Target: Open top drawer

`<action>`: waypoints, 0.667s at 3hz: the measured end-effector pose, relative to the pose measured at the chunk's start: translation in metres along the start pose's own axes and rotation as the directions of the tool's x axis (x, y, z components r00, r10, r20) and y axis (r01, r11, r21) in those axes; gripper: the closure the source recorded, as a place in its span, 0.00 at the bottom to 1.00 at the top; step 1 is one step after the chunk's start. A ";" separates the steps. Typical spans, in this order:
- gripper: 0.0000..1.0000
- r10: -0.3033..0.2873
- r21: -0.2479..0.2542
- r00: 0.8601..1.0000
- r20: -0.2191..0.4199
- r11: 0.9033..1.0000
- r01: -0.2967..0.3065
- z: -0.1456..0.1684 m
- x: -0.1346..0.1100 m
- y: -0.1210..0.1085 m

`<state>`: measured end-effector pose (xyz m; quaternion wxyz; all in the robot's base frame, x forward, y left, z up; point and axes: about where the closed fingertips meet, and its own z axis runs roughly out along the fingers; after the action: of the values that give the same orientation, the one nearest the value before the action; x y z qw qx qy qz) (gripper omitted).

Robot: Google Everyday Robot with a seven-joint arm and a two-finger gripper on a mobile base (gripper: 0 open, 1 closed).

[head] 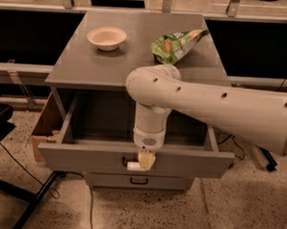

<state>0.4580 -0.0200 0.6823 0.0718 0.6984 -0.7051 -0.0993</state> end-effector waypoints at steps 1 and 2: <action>1.00 0.016 -0.022 1.000 -0.005 1.000 -0.016 0.001 0.001 0.015; 1.00 0.026 -0.051 0.999 -0.019 0.998 -0.027 0.002 0.002 0.030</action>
Offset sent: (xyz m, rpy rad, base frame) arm -0.3513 -0.0137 0.1332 -0.3786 0.7277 -0.1517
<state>0.4287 -0.0216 0.6876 0.0976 0.6878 -0.7108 -0.1099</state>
